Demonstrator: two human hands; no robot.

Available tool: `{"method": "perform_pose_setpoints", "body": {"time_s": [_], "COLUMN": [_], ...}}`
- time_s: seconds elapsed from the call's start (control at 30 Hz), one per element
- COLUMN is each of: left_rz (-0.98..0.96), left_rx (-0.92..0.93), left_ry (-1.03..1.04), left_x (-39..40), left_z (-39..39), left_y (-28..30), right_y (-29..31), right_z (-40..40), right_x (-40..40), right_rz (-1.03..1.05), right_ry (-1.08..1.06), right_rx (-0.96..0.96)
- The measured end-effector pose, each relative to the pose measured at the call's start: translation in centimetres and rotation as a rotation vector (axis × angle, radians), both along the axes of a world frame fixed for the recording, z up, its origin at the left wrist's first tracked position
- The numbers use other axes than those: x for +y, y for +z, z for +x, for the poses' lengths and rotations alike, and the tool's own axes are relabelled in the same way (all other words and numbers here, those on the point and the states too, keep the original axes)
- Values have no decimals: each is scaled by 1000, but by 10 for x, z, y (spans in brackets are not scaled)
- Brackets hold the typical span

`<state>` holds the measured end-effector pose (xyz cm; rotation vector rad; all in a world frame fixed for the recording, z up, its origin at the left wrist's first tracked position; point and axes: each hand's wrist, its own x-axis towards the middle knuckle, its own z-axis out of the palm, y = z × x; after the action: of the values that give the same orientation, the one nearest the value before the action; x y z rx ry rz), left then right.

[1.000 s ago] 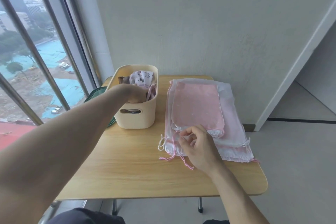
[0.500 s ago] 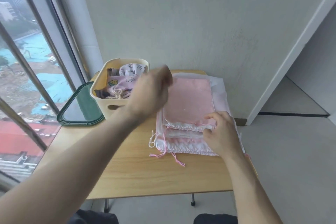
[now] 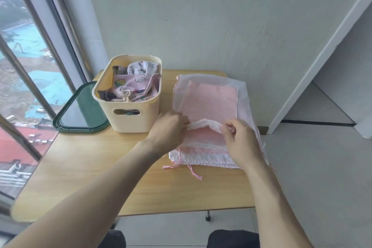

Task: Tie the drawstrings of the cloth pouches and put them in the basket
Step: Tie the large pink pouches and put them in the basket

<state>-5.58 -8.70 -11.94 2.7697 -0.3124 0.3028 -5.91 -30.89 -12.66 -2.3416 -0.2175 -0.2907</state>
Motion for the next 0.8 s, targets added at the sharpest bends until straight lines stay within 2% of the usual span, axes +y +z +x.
{"method": "perform_pose_setpoints", "body": {"time_s": [0.07,0.13,0.2,0.27,0.33,0.57,0.7,0.8], "left_rz": [-148,-214,-259,-303,-317,-306,-263,-284], "left_rx": [-137,-234,-242,-206,-177,-97,-124,-43], "left_ry": [15,8,8,35,52,-137,-70,-15], "left_x": [7,13,23,32,40,59,65,66], "left_z": [-5,-18,-33,-45,-51,-59,-59,-61], "left_y": [4,8,4,-1,-3,3,4,5], "right_y": [7,11,12,11,9,8,7,10], "right_z": [-3,-6,-8,-10,-11,-13,-15,-18], "right_x": [3,4,2,-4,-12,-21,-22,-23], "right_rz": [153,230,271,316,342,510,583,716], "right_ry": [-43,-15,81,217,283,139,17,-61], "right_rx": [-145,-162,-19,208,316,245,208,216]}}
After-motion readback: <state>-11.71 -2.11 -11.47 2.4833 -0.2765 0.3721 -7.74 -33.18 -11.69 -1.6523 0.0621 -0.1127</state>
